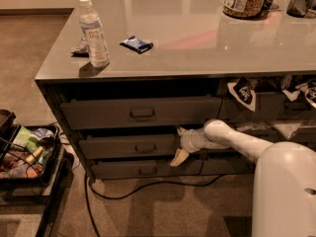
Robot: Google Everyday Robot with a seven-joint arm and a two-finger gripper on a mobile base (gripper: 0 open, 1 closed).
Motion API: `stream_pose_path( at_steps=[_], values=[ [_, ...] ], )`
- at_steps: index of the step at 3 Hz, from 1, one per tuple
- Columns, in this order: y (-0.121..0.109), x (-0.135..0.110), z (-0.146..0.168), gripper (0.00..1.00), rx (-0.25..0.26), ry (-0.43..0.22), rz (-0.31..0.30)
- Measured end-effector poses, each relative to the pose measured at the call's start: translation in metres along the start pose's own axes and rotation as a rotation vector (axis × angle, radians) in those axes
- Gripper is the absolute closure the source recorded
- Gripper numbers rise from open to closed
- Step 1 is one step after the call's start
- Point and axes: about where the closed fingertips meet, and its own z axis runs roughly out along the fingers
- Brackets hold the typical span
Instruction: Open middle drawer
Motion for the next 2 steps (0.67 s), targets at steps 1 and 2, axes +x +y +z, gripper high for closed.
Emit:
stream_pose_path(
  at_steps=[1, 2],
  values=[
    [0.0000, 0.0000, 0.0001, 0.00, 0.000, 0.000, 0.000],
    [0.0001, 0.0000, 0.0001, 0.19, 0.000, 0.000, 0.000]
  ],
)
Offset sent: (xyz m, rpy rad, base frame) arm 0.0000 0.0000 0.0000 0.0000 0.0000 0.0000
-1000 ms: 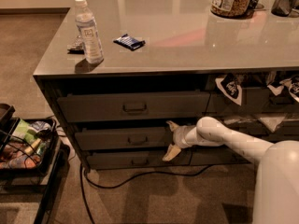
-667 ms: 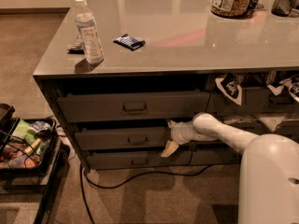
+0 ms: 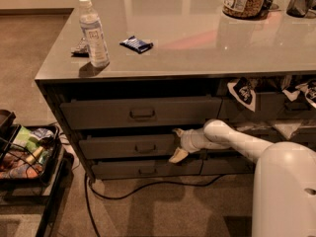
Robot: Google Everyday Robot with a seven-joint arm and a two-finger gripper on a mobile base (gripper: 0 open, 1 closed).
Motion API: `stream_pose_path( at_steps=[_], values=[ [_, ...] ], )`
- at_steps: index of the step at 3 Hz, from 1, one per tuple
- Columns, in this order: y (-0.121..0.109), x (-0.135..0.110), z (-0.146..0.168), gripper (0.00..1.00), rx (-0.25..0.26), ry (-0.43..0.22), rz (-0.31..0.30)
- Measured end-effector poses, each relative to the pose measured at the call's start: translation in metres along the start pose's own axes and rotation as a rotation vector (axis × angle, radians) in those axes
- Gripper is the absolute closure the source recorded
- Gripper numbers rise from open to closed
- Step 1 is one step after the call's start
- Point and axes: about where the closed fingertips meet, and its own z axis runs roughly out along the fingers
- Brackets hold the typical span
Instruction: Open middle drawer
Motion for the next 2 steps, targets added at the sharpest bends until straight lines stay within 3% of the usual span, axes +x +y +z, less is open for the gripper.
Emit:
stream_pose_path(
  at_steps=[1, 2],
  values=[
    [0.0000, 0.0000, 0.0000, 0.42, 0.000, 0.000, 0.000],
    [0.0000, 0.0000, 0.0001, 0.40, 0.000, 0.000, 0.000]
  ],
)
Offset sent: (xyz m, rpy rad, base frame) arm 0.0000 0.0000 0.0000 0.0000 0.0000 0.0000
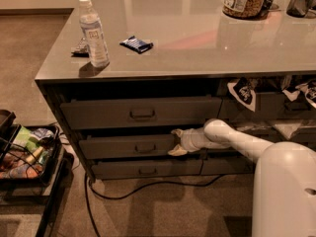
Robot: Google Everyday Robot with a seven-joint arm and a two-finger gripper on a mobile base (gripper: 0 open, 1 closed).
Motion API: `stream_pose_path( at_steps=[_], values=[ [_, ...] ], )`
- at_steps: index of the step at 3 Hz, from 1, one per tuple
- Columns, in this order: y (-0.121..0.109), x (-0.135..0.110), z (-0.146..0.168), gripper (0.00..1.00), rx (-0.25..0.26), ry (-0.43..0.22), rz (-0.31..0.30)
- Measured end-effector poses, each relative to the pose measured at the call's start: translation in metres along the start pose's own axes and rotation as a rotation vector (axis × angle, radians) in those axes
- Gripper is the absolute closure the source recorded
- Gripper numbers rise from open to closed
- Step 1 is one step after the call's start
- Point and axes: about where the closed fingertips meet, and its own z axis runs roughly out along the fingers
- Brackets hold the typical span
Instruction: Open middle drawer
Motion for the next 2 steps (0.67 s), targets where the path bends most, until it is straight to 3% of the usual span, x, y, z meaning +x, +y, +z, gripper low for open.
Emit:
stream_pose_path(
  at_steps=[1, 2],
  values=[
    [-0.0001, 0.0000, 0.0000, 0.45, 0.000, 0.000, 0.000],
    [-0.0042, 0.0009, 0.0004, 0.59, 0.000, 0.000, 0.000]
  ],
)
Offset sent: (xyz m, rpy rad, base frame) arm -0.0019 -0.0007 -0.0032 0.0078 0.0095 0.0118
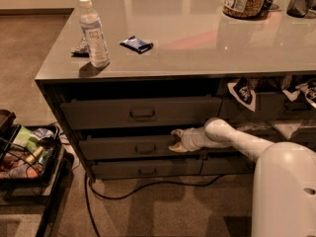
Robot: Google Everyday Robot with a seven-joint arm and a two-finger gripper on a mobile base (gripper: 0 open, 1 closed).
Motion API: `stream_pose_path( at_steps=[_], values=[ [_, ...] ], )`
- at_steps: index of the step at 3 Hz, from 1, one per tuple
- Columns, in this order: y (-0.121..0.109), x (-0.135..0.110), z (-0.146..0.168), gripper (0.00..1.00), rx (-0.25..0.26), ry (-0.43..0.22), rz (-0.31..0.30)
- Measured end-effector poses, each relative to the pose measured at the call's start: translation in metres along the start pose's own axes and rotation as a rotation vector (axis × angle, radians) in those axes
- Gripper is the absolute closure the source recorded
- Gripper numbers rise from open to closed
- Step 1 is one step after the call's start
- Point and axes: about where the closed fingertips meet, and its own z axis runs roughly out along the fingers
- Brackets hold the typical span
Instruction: Open middle drawer
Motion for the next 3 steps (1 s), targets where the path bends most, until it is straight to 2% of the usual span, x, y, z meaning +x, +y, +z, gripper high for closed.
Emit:
stream_pose_path(
  at_steps=[1, 3],
  values=[
    [-0.0016, -0.0022, -0.0026, 0.70, 0.000, 0.000, 0.000],
    [0.0014, -0.0044, -0.0035, 0.61, -0.012, 0.003, -0.003]
  ],
)
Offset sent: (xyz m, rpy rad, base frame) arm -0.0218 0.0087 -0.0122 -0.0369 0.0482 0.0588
